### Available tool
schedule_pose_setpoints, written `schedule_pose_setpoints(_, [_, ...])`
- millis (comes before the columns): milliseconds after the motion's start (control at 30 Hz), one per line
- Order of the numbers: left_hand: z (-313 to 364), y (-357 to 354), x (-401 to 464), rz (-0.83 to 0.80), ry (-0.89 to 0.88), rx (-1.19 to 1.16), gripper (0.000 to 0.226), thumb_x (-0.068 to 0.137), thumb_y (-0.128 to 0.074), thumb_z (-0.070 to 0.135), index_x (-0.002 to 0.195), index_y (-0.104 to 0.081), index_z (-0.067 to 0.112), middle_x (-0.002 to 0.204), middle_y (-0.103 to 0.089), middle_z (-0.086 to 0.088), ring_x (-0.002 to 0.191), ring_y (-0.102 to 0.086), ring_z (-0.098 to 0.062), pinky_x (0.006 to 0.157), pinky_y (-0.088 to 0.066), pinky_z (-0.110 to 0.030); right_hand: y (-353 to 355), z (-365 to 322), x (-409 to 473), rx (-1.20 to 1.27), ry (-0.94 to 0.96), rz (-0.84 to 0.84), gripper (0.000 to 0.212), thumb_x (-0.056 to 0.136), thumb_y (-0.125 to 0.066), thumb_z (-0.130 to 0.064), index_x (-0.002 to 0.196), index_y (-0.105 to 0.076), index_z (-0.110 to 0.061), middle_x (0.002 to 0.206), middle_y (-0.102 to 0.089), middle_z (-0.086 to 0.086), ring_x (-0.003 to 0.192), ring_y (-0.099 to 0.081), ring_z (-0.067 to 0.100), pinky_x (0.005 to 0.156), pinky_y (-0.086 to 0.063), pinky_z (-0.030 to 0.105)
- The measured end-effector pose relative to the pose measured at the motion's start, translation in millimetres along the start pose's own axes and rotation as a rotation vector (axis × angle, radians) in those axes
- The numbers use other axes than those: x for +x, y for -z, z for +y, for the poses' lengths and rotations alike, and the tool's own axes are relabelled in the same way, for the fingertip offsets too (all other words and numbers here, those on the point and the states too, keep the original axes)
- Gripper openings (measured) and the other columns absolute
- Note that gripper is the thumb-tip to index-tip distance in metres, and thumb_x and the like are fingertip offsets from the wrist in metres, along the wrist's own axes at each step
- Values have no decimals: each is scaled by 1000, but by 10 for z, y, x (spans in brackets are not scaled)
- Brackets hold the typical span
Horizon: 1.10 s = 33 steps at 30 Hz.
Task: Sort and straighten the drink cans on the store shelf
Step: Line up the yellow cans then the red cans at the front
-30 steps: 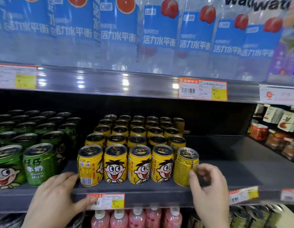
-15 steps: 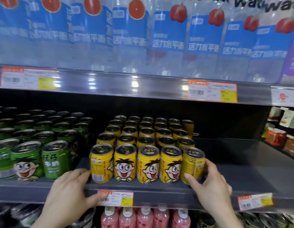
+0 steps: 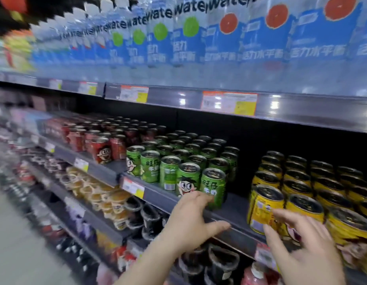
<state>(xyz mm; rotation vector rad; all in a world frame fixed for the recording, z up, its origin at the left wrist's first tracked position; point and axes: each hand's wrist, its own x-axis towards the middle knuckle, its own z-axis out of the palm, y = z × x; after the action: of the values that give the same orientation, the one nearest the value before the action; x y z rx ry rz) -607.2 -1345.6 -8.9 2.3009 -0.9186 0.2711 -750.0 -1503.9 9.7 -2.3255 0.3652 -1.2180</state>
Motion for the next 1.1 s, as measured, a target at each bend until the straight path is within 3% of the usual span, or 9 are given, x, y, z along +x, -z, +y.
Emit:
schedule_pose_setpoints(167, [-828,679,-132,60,143,-65,65,76,-64,60,132,-51,30,131,-52,12,123,-45,-5,99,-39,-22,-965,-774,44,132,128,-123,17,72,-57,-48,88,-59,-45,88,-57,-27,90,-49,9,76,-42,38])
schedule_pose_setpoints(267, [-1515,1076,-170,82,211,-60,59,78,-64,59,128,-54,29,127,-54,11,120,-47,-6,97,-41,-24,-1663,-1323,57,169,184,-216,27,73,-47,-53,90,-64,-39,89,-57,-26,90,-47,5,77,-42,36])
schedule_pose_setpoints(433, [-2631,1769,-57,95,236,3,63,77,-64,56,130,-53,23,128,-53,9,123,-46,-7,99,-36,-21,-2854,-2243,158,173,190,-314,24,77,-56,-45,98,-62,-34,92,-57,-21,95,-54,11,82,-43,33])
schedule_pose_setpoints(567, [-3212,2131,197,55,208,1,60,80,-64,49,132,-51,22,132,-53,6,124,-46,-9,96,-36,-21,-3510,-2707,323,167,67,-369,28,84,-62,-37,112,-58,-34,100,-56,-17,101,-51,8,90,-42,31])
schedule_pose_setpoints(733, [-3748,2215,488,93,163,-32,48,77,-68,51,118,-60,26,106,-52,17,109,-53,-6,85,-38,-20,-3916,-2833,499,99,-99,-357,30,86,-61,-34,115,-54,-35,99,-53,-18,101,-51,9,92,-43,35])
schedule_pose_setpoints(900, [-4002,2079,745,176,173,-32,31,75,-71,50,95,-61,30,93,-58,14,92,-56,-7,76,-45,-23,-4168,-2772,650,84,-170,-347,35,88,-59,-37,121,-47,-36,102,-48,-21,100,-48,4,92,-44,28])
schedule_pose_setpoints(1100, [-4087,1989,951,208,33,50,36,71,-67,61,93,-64,33,87,-59,19,85,-53,-3,70,-38,-20,-4381,-2724,776,66,-286,-333,42,83,-63,-44,120,-44,-39,102,-51,-21,99,-50,3,90,-46,29])
